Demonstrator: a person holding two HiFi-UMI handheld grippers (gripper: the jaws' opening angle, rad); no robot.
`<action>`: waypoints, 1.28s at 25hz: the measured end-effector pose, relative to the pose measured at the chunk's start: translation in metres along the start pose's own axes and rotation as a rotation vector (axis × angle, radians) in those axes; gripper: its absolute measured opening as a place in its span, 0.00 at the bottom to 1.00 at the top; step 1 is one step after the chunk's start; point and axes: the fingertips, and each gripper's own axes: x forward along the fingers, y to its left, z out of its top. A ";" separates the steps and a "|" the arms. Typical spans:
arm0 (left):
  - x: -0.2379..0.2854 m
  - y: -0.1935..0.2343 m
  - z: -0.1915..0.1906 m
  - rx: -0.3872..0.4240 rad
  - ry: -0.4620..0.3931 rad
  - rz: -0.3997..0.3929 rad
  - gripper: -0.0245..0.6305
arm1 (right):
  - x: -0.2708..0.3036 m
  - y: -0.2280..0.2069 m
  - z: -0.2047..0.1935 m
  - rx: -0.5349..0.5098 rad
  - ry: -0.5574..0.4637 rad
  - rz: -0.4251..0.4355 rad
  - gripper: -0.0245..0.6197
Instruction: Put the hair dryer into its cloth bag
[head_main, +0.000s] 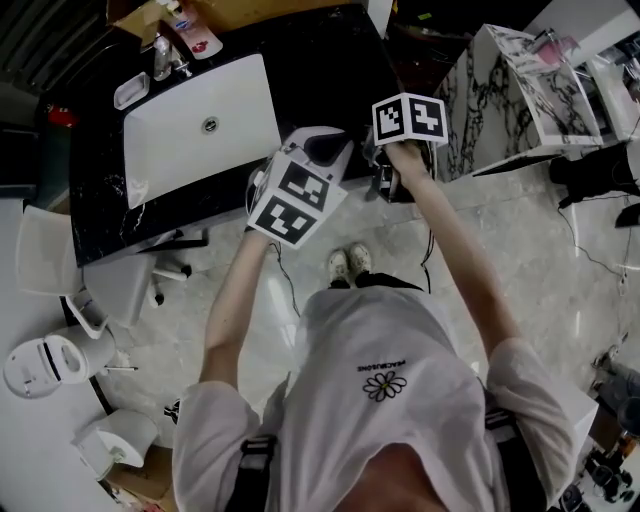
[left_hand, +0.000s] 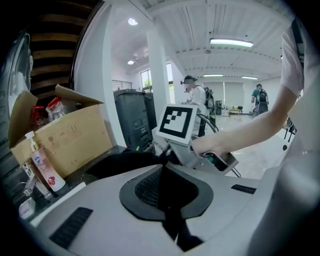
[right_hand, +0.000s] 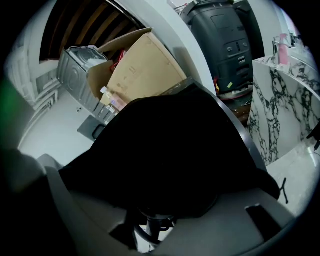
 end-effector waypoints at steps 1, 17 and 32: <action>-0.001 0.001 -0.001 0.003 0.005 0.003 0.08 | 0.004 0.000 0.005 0.009 -0.008 -0.002 0.31; -0.007 0.021 0.001 -0.016 0.001 0.018 0.08 | 0.045 -0.008 0.059 0.005 -0.103 -0.101 0.31; -0.011 0.036 -0.014 -0.030 0.016 0.084 0.08 | -0.004 0.011 0.064 -0.079 -0.315 0.001 0.34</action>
